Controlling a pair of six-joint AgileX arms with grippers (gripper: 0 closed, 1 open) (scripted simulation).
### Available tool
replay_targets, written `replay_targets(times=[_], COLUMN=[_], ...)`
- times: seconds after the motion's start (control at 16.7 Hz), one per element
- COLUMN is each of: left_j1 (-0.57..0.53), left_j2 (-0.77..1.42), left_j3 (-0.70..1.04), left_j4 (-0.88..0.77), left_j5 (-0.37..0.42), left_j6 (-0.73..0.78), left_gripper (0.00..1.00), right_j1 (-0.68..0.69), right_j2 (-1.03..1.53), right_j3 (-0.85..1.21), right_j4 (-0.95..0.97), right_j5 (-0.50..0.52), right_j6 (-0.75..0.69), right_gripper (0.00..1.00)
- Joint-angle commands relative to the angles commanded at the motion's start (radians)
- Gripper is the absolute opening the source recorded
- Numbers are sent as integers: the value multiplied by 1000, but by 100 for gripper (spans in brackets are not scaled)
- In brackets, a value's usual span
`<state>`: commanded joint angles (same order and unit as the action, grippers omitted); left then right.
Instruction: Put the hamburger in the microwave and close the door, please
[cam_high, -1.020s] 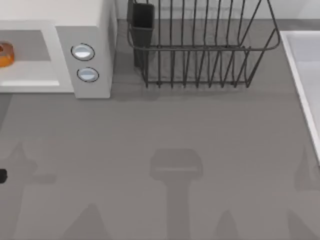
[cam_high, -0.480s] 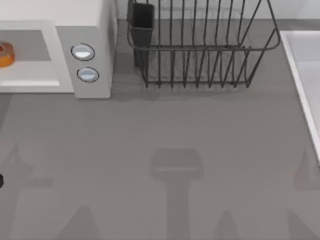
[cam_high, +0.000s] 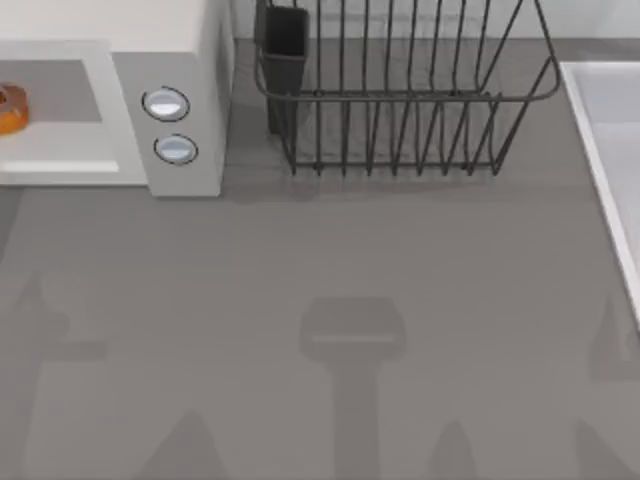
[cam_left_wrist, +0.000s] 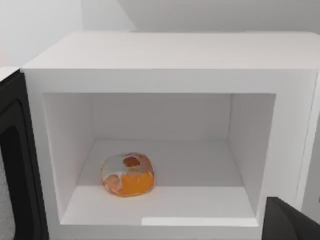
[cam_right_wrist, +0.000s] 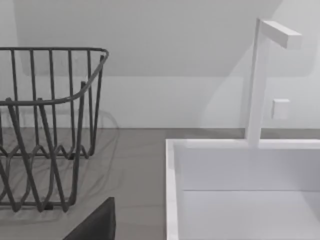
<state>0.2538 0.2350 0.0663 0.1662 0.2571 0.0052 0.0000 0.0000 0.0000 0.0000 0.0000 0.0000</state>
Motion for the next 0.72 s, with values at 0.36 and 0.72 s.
replay_targets(times=[0.36, 0.72], left_j1=[70, 320], left_j2=[104, 573], left_j3=[103, 508], left_j4=[-79, -351], left_j5=[49, 183], left_j6=[83, 361], left_gripper=[0, 0], right_j1=[0, 0], right_j2=[0, 0], right_j3=[0, 0], right_j4=[0, 0], right_j5=[0, 0], right_j6=[0, 0], right_gripper=[100, 100])
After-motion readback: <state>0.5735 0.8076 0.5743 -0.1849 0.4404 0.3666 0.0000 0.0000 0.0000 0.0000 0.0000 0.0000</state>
